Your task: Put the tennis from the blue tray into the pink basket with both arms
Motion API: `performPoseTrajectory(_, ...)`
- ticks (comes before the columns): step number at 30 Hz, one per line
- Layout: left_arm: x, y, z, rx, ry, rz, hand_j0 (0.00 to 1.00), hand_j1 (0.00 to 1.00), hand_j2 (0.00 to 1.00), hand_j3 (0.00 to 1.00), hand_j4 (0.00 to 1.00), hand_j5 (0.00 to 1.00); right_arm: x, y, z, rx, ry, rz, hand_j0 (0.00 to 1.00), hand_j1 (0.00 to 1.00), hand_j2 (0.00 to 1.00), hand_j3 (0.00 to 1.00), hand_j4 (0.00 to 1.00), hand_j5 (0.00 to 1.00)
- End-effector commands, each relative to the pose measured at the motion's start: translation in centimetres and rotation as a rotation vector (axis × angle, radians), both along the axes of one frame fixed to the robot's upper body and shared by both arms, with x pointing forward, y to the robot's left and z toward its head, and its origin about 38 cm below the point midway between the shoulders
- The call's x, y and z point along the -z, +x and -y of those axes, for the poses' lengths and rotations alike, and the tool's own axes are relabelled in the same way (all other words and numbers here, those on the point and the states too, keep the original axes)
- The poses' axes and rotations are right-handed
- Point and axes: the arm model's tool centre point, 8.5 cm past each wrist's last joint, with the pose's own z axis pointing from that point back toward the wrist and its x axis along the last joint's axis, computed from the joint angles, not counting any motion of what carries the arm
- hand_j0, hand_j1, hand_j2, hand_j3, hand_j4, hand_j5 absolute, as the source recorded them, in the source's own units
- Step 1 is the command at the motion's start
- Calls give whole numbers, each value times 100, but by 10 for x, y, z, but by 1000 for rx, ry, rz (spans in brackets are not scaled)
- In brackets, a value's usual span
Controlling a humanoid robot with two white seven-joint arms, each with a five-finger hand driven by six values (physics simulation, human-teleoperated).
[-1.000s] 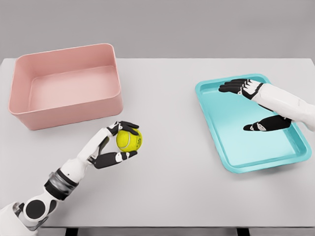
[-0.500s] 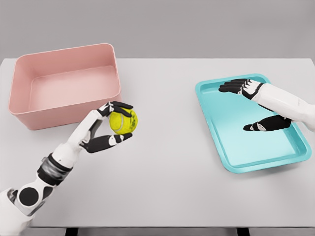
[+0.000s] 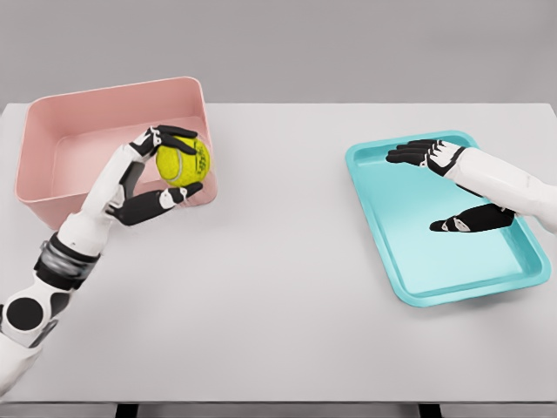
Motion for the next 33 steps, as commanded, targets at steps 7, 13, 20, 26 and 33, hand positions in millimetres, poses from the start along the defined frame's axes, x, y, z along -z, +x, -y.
performPoseTrajectory(7, -13, 24, -17, -112, 57, -42, 49, 49, 49, 49, 49, 49, 0, 0, 0, 3, 6, -4, 100, 100, 100, 100, 100, 100)
performPoseTrajectory(13, -18, 44, -32, -187, 93, -64, 49, 49, 49, 49, 49, 49, 0, 1, 1, 4, 6, -4, 100, 100, 100, 100, 100, 100)
performPoseTrajectory(20, -8, 69, -59, -294, 138, -132, 49, 49, 49, 49, 49, 49, 0, 1, -1, 1, 13, -3, 100, 100, 100, 100, 100, 100)
performPoseTrajectory(26, 1, 82, -78, -361, 175, -171, 51, 51, 51, 51, 51, 51, 1, 0, -1, 2, 14, -4, 100, 100, 100, 100, 100, 100)
performPoseTrajectory(33, 6, 86, -87, -386, 185, -187, 88, 88, 88, 88, 88, 88, 1, 0, -1, 1, 12, -3, 100, 100, 100, 100, 100, 100)
